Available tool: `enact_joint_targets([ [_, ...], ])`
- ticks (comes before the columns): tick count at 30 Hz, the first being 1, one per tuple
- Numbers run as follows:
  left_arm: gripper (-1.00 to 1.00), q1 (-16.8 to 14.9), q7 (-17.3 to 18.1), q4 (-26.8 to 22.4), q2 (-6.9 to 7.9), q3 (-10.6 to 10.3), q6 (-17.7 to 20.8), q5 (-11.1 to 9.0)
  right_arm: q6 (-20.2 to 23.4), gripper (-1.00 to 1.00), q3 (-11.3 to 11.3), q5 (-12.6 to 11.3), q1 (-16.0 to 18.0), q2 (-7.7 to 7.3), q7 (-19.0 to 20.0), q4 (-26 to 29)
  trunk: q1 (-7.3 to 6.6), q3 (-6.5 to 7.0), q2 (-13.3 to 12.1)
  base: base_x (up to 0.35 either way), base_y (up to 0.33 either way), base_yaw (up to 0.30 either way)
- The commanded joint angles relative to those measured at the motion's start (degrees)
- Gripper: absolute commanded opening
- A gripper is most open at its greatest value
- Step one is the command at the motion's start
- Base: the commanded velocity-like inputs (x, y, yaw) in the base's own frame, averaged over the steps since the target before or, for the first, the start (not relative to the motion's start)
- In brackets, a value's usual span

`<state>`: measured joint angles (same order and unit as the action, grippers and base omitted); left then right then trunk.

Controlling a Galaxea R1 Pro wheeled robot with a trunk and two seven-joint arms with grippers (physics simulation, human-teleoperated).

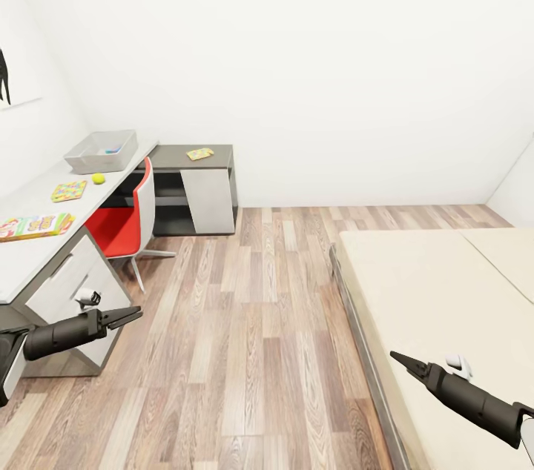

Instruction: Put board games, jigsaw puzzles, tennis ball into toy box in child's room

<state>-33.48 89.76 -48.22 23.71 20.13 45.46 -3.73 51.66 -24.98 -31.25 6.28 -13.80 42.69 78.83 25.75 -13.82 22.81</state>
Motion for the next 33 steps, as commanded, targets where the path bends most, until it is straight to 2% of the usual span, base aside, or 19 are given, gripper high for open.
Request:
enact_joint_targets([
  [1,1.0,0.0,0.2,0.0,0.01,0.0,0.6,0.0,0.3,1.0,-0.1,0.0,0.1,0.0,0.2,0.0,0.03,-0.11,0.1,-0.008,0.0,0.0],
  [12,1.0,-0.1,0.2,0.0,-0.01,0.0,0.6,0.0,0.3,1.0,-0.1,0.0,0.1,0.0,0.2,0.0,0.03,-0.11,0.1,-0.002,-0.038,0.0],
  [33,1.0,0.0,0.2,0.0,-0.09,0.0,0.6,0.0,0.3,1.0,-0.1,0.0,0.1,0.0,0.2,0.2,0.03,-0.11,0.1,0.0,-0.223,0.0],
])
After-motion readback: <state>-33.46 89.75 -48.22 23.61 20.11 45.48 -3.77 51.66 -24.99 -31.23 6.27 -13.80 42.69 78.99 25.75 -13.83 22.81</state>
